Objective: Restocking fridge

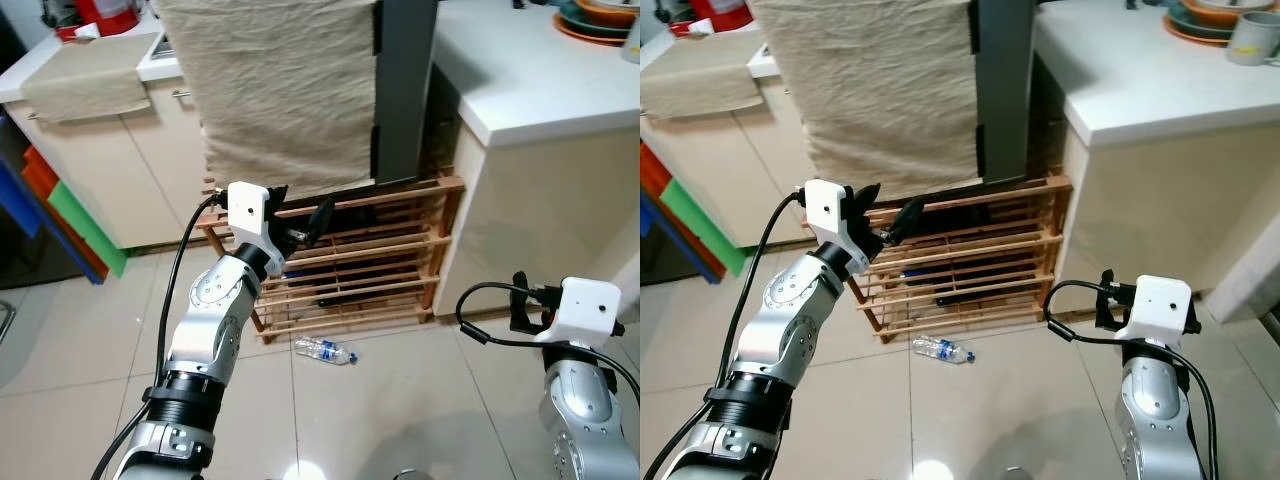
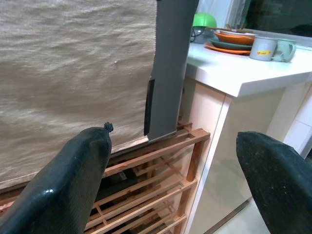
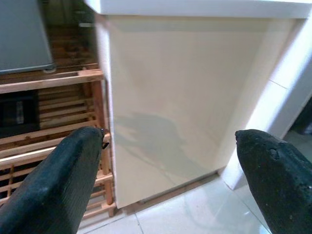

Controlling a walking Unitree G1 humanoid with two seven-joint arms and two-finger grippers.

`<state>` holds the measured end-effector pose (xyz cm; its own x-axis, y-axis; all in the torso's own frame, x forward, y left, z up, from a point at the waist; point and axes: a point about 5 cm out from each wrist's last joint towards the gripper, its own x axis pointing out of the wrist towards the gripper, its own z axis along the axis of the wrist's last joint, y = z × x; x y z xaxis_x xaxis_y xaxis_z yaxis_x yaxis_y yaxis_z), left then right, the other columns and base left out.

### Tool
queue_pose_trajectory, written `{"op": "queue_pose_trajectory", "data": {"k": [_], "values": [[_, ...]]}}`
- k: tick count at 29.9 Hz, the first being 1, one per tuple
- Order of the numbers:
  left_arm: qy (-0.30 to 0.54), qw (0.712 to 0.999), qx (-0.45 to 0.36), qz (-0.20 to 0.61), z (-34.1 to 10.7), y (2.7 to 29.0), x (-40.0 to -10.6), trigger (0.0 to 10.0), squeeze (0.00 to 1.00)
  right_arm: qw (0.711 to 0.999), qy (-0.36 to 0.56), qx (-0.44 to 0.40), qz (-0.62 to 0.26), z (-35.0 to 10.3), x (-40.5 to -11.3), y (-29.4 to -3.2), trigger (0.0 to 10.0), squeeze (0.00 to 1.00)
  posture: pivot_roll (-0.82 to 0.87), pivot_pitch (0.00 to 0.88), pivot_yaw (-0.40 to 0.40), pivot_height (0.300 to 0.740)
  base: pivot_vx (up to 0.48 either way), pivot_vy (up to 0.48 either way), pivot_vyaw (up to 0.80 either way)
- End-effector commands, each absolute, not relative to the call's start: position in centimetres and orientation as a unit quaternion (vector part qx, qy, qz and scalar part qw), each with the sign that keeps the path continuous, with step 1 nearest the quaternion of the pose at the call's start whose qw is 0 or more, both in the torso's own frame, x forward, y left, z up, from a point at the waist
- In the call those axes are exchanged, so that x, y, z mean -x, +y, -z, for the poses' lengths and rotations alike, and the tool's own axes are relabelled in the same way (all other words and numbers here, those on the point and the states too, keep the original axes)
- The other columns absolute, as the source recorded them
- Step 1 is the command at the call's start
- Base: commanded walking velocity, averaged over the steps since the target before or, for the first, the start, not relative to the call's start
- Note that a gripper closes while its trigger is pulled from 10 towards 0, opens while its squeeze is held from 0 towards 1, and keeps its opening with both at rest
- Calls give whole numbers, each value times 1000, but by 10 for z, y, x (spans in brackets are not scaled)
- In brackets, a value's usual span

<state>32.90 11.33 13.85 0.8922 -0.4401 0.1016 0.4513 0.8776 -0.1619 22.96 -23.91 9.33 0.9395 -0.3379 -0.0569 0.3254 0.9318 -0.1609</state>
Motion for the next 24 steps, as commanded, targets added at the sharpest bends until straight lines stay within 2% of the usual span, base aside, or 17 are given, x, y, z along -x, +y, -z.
{"op": "queue_pose_trajectory", "data": {"k": [1, 15, 17, 22, 24], "values": [[-37, 969, 93, 226, -142, 113, -331, 10000, 0, 983, 34, 70, 165, -96, -230, -238, 10000, 78, -246, 0, 134, 740, 274, -390, -744], [-25, 955, 81, 284, -136, 82, -324, 10000, 0, 984, 16, 82, 157, -99, -231, -235, 10000, 110, -255, 0, 133, 740, 313, -359, -745], [-16, 957, 78, 278, -133, 82, -325, 10000, 0, 984, 15, 82, 157, -99, -231, -235, 10000, 110, -258, 0, 133, 740, 0, 0, -744], [19, 968, 38, 246, -118, 96, -327, 10000, 0, 984, 16, 85, 159, -98, -231, -238, 10000, 118, -256, 0, 129, 740, 0, 0, -741], [66, 980, 38, 181, -102, 117, -326, 10000, 0, 983, 17, 86, 160, -97, -229, -240, 10000, 118, -247, 0, 125, 740, 0, 0, -744]]}}
